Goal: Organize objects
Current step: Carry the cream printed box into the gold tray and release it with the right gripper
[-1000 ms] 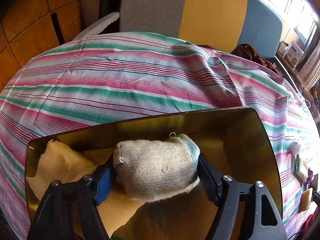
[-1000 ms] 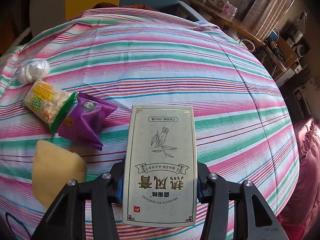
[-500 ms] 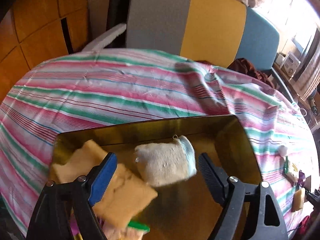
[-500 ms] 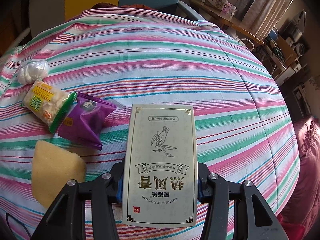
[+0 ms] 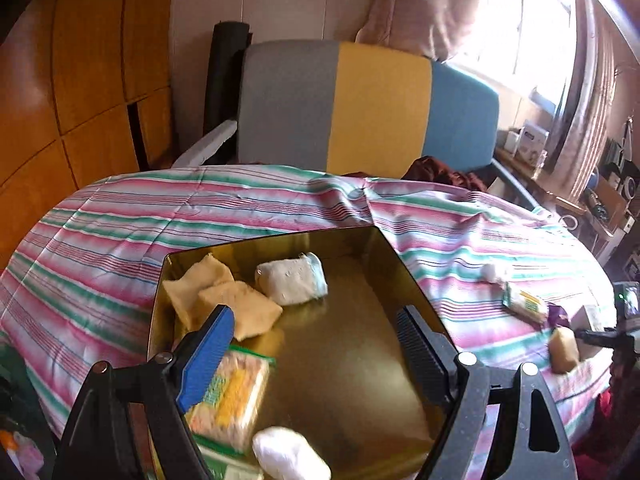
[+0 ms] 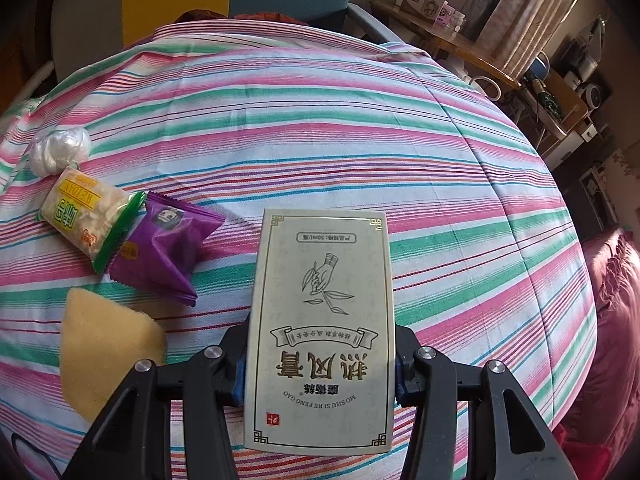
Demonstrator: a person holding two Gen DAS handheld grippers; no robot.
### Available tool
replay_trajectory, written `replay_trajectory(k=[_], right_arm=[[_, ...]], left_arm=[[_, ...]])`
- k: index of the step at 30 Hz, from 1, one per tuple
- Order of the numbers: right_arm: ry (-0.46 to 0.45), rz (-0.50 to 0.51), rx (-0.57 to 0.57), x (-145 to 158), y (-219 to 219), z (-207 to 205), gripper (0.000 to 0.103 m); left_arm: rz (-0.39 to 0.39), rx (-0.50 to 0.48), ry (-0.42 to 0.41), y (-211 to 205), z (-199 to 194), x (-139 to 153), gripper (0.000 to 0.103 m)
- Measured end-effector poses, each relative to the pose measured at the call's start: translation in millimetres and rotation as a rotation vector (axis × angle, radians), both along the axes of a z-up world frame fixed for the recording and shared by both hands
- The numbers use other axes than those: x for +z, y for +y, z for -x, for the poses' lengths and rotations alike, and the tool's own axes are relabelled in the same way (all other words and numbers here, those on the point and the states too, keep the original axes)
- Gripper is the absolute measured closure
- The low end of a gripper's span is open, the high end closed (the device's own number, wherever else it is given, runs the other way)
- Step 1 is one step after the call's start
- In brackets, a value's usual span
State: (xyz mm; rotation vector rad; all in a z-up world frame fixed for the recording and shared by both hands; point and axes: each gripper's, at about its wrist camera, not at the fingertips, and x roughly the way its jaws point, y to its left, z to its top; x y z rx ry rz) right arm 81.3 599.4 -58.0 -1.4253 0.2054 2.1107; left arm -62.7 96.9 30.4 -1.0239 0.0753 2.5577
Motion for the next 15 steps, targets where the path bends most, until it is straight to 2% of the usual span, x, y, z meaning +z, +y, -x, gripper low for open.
replay_trajectory(k=[6, 11, 15], right_arm=[[0.087, -0.019, -0.014, 21.4, -4.7, -5.5, 0.051], [0.164, -0.016, -0.029, 42.5, -17.7, -9.2, 0.051], [0.2, -0.015, 0.017, 58.7, -39.8, -6.3, 0.051]], left_arm=[[-0.004, -0.018, 0.009, -9.0, -23.8, 0.0, 0.018], [-0.004, -0.019, -0.007, -16.1, -28.8, -7.1, 0.018], [-0.012, -0.003, -0.03, -24.7, -29.8, -14.7, 0.018]])
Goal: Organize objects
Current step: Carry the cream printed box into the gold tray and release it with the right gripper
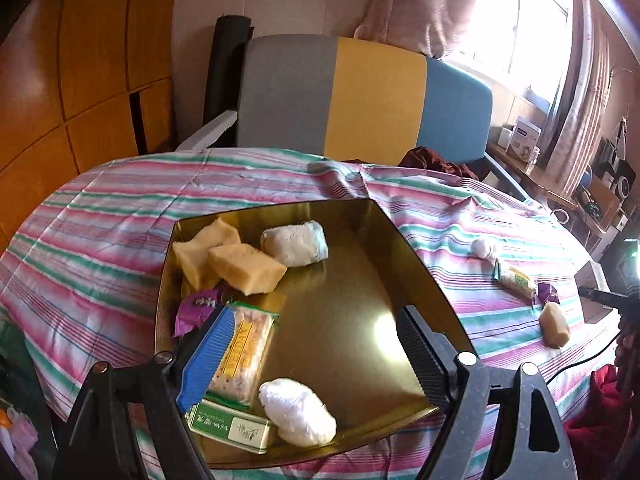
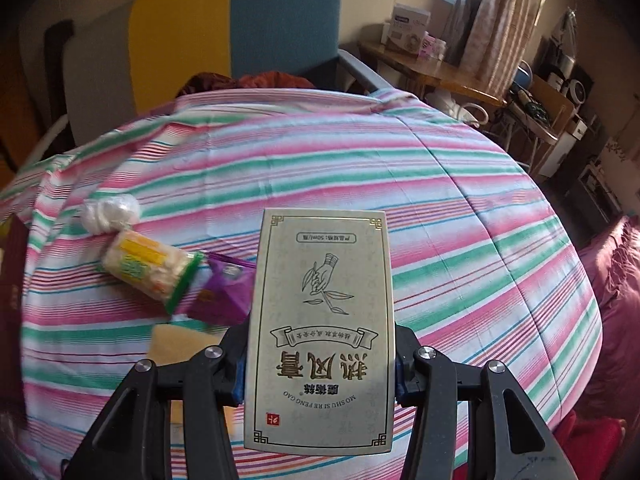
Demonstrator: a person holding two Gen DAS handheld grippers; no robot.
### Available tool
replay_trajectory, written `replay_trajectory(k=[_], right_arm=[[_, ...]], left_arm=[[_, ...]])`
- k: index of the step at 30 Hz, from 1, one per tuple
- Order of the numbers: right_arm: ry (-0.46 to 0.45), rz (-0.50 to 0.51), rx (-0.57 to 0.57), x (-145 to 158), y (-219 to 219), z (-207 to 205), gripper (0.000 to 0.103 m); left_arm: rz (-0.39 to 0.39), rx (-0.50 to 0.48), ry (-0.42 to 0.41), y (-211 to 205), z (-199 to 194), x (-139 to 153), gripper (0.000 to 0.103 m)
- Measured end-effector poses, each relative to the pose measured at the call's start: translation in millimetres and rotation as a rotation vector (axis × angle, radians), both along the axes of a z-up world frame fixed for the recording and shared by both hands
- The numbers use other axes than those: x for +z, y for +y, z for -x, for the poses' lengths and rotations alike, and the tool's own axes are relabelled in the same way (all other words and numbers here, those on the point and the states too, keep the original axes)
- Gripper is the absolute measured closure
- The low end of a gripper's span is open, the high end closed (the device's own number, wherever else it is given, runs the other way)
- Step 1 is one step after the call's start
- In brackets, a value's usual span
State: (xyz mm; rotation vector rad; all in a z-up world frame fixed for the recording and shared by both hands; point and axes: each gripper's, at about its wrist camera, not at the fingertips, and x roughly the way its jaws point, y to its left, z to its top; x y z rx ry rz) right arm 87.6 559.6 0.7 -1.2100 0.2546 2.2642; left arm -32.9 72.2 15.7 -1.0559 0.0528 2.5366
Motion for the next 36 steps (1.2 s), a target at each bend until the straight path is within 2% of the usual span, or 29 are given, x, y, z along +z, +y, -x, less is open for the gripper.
replay_trajectory(k=[7, 17, 22, 28, 32, 36], right_arm=[[0.066, 0.046, 0.156, 25.0, -66.0, 28.4, 0.051], [0.064, 0.113, 0.521, 30.7, -211.4, 109.7, 0.051], [0.063, 0.111, 0.648, 33.2, -272.6, 147.6, 0.051], [0.007, 0.096, 0.709, 17.8, -315.9, 192.3, 0.051], [-0.033, 0.098, 0.698, 0.4, -326.2, 216.1, 0.051], [-0.076, 0.051, 0.679, -16.8, -334.0, 239.5, 0.051]], left_arm=[[-0.006, 0.015, -0.021, -12.3, -3.9, -10.2, 0.018], [-0.021, 0.044, -0.063, -32.6, -4.1, -20.9, 0.018], [-0.049, 0.059, -0.08, -46.8, -3.5, -24.6, 0.018], [-0.066, 0.092, -0.109, -62.5, 2.3, -32.3, 0.019], [-0.068, 0.109, -0.126, -71.2, 5.7, -37.9, 0.018], [-0.071, 0.117, -0.144, -77.3, 7.9, -42.9, 0.019]])
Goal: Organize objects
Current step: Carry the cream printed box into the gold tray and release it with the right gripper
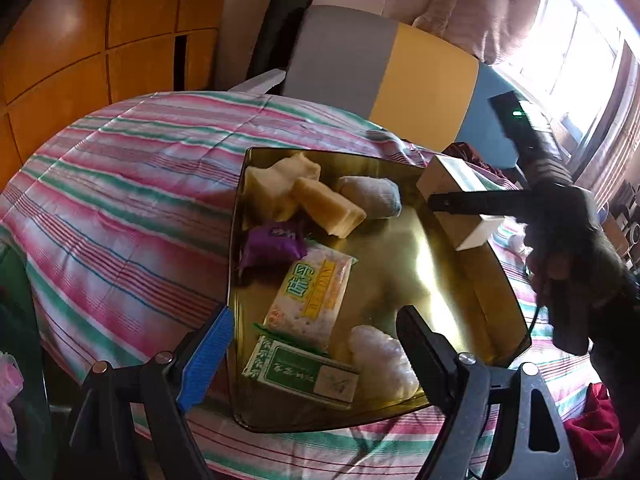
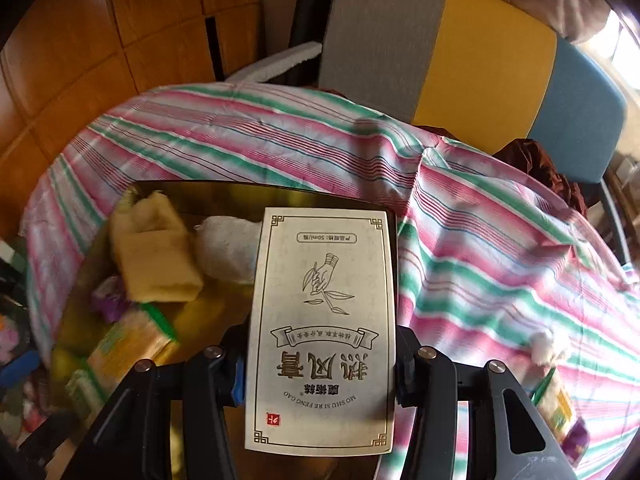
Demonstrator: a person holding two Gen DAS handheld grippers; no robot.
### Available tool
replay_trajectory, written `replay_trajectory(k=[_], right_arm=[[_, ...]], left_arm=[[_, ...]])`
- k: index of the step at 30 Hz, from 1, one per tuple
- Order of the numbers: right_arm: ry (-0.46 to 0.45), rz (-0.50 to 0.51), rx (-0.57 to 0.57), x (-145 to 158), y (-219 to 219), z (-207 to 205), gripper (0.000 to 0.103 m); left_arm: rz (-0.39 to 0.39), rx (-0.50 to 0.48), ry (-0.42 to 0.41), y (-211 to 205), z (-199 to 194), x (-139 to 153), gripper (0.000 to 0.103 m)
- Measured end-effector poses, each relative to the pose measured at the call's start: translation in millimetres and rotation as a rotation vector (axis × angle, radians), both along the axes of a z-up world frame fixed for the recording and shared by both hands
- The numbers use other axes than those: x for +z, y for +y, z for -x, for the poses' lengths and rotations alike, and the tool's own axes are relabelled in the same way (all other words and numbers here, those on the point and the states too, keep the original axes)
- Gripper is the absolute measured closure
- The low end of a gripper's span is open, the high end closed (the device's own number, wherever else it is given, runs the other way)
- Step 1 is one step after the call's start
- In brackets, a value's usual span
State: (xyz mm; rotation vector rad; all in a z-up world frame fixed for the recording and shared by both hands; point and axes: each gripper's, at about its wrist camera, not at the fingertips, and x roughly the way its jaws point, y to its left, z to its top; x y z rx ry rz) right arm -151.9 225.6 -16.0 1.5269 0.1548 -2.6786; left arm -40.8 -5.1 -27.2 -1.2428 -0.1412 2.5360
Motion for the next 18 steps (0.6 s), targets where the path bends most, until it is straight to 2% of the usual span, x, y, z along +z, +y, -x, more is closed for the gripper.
replay_trajectory(k=[6, 9, 15, 18], right_arm=[[-0.025, -0.066, -0.009, -20.3, -0.8, 23.0, 0.051], [-0.004, -0.085, -0.01, -23.6, 1.8, 27.2, 0.046], [0.007, -0.054, -0.017, -22.3, 7.2, 22.0, 0.043], [0.043, -0.029, -0.019, -13.0, 7.6, 13.2, 0.042]], left_arm=[[0.006, 0.009, -0.01, -0.7, 4.4, -3.5, 0.019], [0.014, 0.008, -0.009, 1.4, 4.9, -3.9, 0.019], [0.027, 0.005, -0.001, 5.0, 3.0, -1.6, 0.018], [0.034, 0.002, 0.009, 7.4, 0.7, 1.5, 0.019]])
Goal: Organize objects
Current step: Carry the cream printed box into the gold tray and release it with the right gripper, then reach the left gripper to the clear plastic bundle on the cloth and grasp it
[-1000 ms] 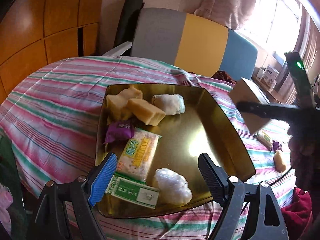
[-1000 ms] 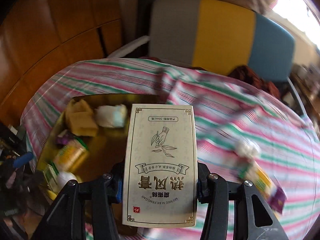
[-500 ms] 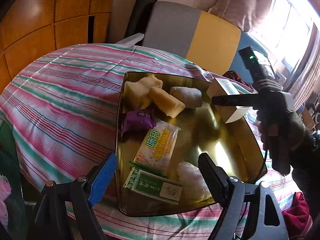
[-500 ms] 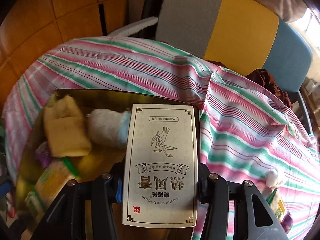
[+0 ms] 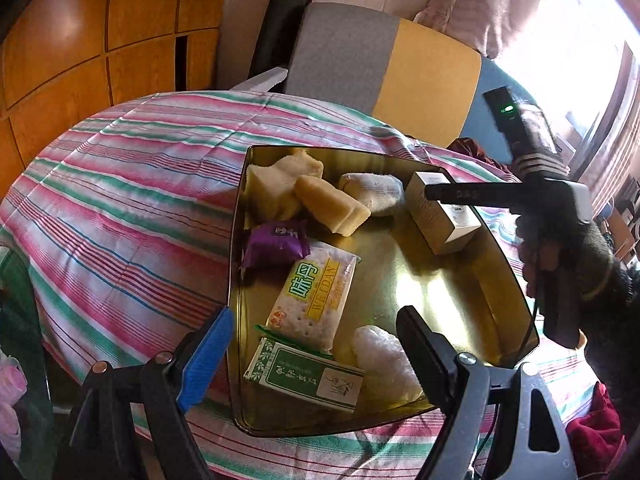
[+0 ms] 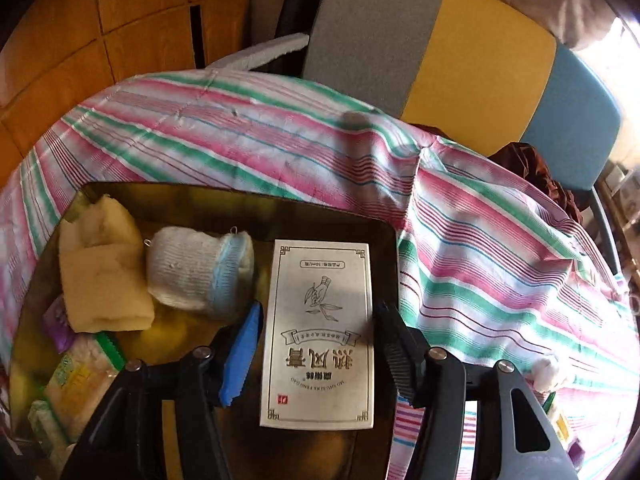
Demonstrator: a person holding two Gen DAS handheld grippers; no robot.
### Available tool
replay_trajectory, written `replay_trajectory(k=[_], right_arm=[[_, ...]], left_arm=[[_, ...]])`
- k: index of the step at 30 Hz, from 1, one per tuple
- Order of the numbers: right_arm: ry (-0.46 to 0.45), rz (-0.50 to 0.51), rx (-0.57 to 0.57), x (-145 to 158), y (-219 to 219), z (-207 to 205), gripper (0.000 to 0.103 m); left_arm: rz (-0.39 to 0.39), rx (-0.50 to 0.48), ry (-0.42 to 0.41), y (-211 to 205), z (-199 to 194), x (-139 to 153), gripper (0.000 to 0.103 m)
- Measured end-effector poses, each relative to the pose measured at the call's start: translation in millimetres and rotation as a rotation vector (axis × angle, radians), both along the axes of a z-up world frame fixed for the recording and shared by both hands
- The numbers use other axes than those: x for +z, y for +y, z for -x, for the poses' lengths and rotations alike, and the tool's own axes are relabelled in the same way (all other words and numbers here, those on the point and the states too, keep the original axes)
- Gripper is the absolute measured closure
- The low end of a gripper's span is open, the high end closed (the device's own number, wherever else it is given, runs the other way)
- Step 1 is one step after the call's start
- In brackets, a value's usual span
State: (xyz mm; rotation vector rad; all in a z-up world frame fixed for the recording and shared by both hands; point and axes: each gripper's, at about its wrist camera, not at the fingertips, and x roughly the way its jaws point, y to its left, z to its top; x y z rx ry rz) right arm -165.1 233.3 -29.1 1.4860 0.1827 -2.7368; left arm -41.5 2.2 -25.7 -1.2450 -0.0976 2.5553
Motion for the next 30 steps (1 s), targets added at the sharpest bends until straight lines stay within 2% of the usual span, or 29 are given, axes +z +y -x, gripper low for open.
replay_trajectory(k=[4, 7, 14, 23, 30], right_arm=[[0.053, 0.068, 0.013, 17.8, 1.7, -15.2, 0.023], [0.083, 0.095, 0.01, 26.8, 3.2, -32.0, 0.023], [0.118, 0.149, -0.019, 35.5, 17.4, -80.6, 0.009], [0.135, 0.172, -0.092, 35.9, 57.4, -142.2, 0.006], [0.147, 0.128, -0.17, 43.8, 110.5, -177.9, 0.003]], left_arm=[[0.006, -0.008, 0.011, 3.8, -2.1, 3.9, 0.018], [0.006, -0.02, 0.018, 7.4, -4.6, 7.0, 0.018], [0.009, -0.051, 0.029, 18.3, -11.5, 12.3, 0.019], [0.036, -0.113, 0.034, 41.0, -24.6, 16.0, 0.019], [0.065, -0.202, 0.031, 65.8, -33.8, 17.9, 0.019]])
